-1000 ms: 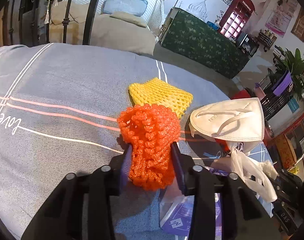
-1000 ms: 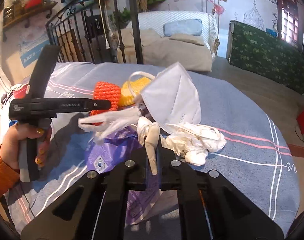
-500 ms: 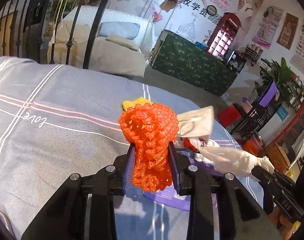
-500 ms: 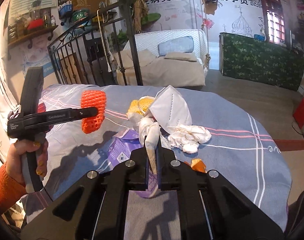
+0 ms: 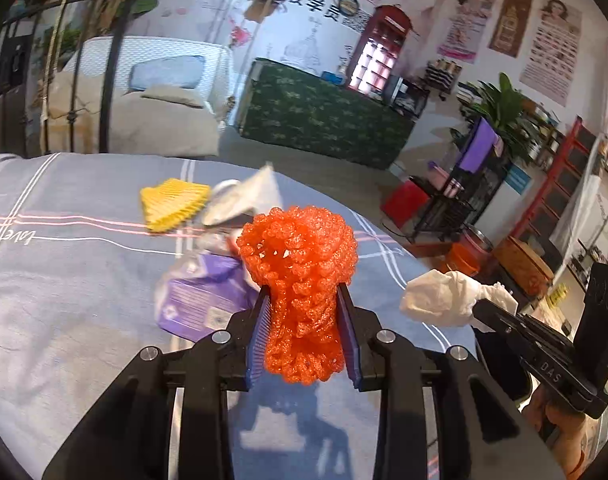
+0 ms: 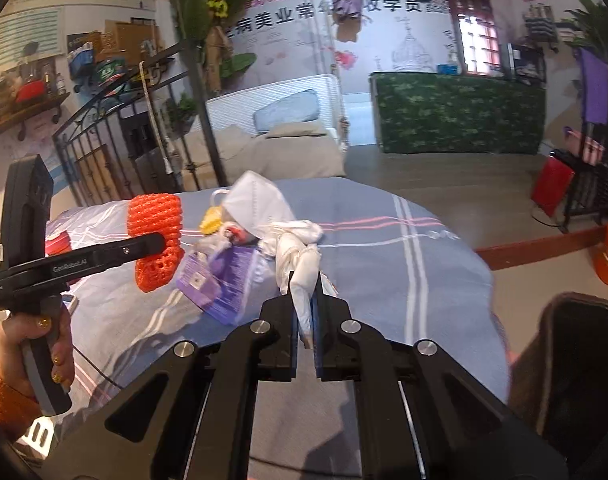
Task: Collect trash
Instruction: 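Carry both items to the bin and open the right gripper to drop the tissue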
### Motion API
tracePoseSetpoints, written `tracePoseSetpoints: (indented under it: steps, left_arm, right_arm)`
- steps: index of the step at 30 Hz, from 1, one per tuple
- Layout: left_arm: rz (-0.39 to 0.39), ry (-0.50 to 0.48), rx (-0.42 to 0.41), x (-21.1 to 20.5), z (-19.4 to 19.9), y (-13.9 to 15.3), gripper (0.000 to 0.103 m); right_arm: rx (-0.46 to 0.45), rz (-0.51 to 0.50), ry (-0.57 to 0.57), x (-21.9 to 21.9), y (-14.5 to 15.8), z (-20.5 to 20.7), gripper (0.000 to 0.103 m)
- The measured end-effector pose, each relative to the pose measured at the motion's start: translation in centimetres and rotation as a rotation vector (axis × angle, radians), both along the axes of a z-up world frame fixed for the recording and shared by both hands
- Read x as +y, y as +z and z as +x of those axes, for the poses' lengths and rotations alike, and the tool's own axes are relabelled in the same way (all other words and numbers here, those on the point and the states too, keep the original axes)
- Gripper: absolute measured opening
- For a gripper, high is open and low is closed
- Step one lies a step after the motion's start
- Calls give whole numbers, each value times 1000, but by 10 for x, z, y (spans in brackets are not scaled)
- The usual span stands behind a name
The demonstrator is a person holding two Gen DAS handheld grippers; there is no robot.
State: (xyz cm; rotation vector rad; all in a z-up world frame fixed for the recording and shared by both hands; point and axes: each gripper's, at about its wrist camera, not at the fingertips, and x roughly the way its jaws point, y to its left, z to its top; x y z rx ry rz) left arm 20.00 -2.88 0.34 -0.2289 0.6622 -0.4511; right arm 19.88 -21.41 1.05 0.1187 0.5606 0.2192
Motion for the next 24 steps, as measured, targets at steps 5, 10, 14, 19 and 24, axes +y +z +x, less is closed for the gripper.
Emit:
tracePoseSetpoints:
  steps: [5, 10, 14, 19, 24]
  left_arm:
    - [17, -84, -6, -39, -10, -4, 32]
    - [21, -163, 6, -74, -16, -11, 32]
    - [30, -226, 13, -102, -25, -17, 32]
    - [39, -308, 15, -136, -34, -21, 32]
    - [44, -386, 6, -165, -45, -23, 32]
  right_arm:
    - [11, -6, -115, -39, -7, -29, 6]
    - [25, 5, -224, -77, -16, -51, 6]
    - [39, 8, -311, -110, -21, -64, 6]
    - [43, -14, -432, -149, -25, -79, 6]
    - [73, -35, -549, -184, -37, -88, 6]
